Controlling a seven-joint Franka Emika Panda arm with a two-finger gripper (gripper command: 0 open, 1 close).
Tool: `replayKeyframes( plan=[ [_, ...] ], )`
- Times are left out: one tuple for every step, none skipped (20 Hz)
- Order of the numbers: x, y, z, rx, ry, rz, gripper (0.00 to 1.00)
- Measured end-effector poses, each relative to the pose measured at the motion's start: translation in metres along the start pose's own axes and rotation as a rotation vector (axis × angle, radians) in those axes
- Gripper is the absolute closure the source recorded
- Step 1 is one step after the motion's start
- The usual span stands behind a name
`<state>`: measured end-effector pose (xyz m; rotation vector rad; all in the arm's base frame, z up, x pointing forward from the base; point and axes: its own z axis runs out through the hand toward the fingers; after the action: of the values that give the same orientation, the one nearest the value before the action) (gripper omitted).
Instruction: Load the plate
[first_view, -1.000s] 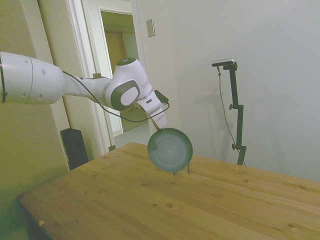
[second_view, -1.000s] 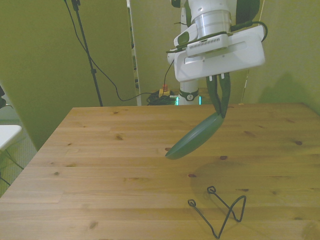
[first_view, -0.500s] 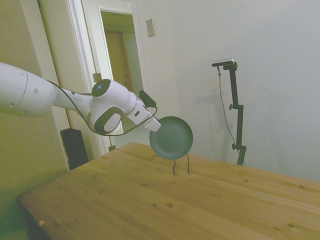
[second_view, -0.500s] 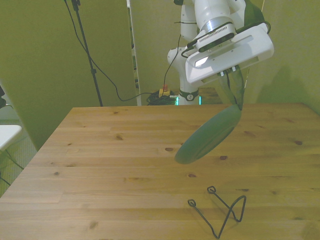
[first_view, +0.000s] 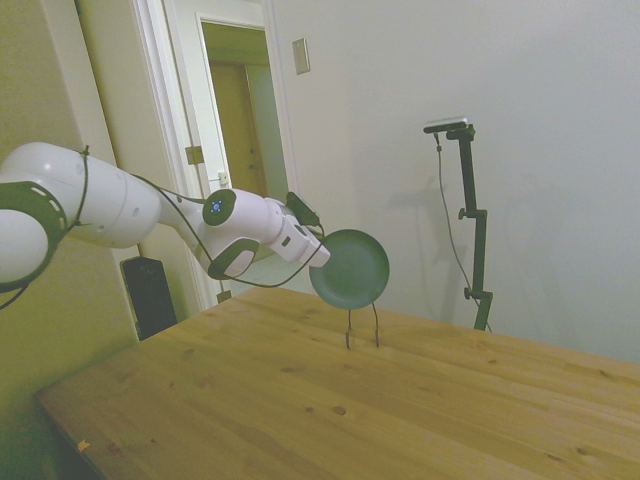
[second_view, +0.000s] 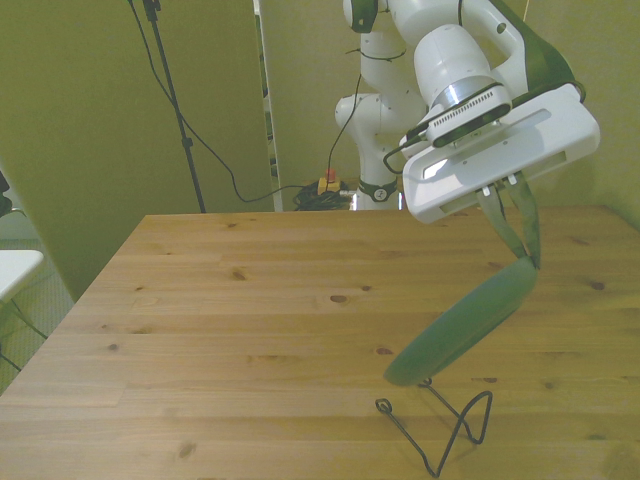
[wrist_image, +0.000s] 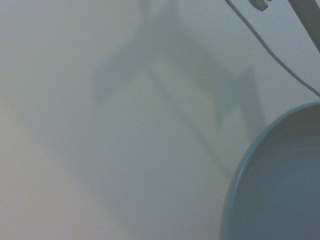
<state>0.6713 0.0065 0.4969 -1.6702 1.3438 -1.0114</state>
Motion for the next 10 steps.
replayKeyframes(
  plan=[
    [0.004, 0.004, 0.005, 0.0, -0.004, 0.005, 1.0],
    [0.008, 0.008, 0.01, -0.002, -0.01, 0.007, 1.0],
    [0.012, 0.011, 0.012, -0.004, -0.016, 0.01, 1.0],
    [0.015, 0.012, 0.013, -0.003, -0.022, 0.013, 1.0],
    [0.017, 0.012, 0.013, 0.001, -0.028, 0.016, 1.0],
    [0.018, 0.011, 0.011, 0.006, -0.035, 0.019, 1.0],
    [0.019, 0.01, 0.009, 0.01, -0.041, 0.022, 1.0],
    [0.021, 0.009, 0.008, 0.013, -0.046, 0.024, 1.0],
    [0.022, 0.009, 0.006, 0.015, -0.049, 0.025, 1.0],
    [0.023, 0.01, 0.004, 0.015, -0.053, 0.024, 1.0]
  ],
)
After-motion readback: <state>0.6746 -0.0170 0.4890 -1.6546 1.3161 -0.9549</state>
